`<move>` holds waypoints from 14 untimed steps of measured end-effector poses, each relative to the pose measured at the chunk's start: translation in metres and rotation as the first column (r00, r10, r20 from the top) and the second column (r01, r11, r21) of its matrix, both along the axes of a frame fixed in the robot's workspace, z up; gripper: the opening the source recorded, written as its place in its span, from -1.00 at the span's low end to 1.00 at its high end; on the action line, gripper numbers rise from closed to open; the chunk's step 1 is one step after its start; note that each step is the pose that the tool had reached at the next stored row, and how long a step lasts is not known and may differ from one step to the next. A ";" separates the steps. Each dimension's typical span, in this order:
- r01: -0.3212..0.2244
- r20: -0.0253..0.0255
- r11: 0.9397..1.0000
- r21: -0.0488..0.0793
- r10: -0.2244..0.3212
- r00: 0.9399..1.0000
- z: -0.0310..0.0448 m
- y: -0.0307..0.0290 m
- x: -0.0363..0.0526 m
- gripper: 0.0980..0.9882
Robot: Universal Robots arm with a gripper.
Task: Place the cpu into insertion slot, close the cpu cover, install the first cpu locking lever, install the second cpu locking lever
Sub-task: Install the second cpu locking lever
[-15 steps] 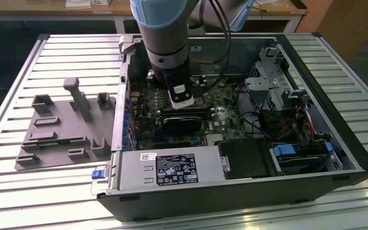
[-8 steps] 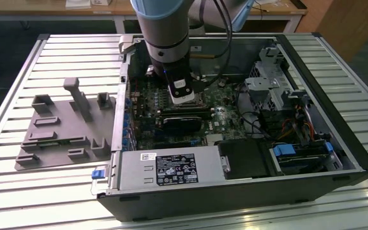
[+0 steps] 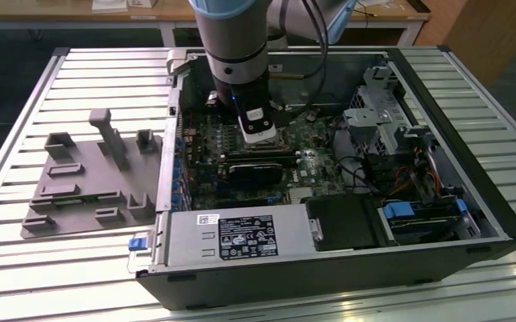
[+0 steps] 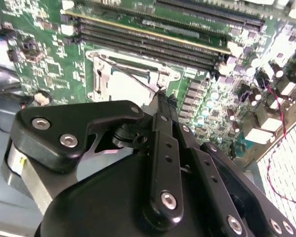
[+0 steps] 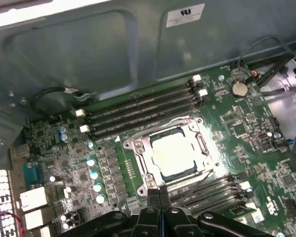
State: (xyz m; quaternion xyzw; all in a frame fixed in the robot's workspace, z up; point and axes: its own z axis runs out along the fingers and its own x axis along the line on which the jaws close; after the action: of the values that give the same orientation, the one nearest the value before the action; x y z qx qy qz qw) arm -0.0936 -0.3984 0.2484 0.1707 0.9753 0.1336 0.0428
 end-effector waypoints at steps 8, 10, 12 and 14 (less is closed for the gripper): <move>0.005 -0.003 1.000 -0.021 -0.005 1.000 0.0001 0.0000 0.0110 -0.99; 0.005 -0.004 1.000 -0.021 -0.005 1.000 0.0000 0.0000 0.0152 -0.99; 0.006 -0.006 1.000 -0.021 -0.006 1.000 0.0001 0.0000 0.0195 -0.99; 0.006 -0.008 1.000 -0.021 -0.007 1.000 0.0001 0.0000 0.0237 -0.99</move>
State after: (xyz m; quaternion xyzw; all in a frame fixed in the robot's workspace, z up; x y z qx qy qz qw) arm -0.0699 -0.3984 0.2485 0.1740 0.9762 0.1226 0.0410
